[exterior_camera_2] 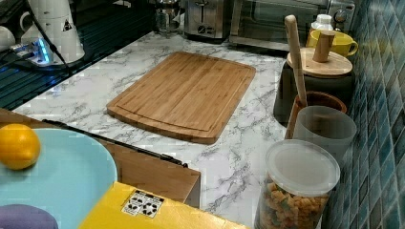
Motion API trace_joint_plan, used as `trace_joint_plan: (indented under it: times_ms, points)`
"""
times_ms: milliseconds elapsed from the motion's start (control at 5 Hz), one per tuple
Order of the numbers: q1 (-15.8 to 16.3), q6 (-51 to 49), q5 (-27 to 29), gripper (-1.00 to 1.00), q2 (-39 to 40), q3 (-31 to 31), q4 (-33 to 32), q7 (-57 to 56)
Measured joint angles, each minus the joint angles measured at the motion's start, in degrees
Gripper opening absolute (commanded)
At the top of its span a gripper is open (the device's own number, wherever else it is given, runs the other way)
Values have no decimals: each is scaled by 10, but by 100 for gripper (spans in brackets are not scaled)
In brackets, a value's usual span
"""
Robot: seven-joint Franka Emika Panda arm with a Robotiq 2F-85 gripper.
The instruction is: Turn on the toaster.
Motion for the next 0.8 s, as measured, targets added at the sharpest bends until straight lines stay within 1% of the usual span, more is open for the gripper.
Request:
trace_joint_plan:
  times_ms: [200, 600, 800]
  points:
    - [5, 0, 26, -100, -25, 36, -22, -17]
    - [42, 3, 31, -100, -51, 83, -39, -32]
    - [53, 3, 31, -100, -45, 98, -39, -32]
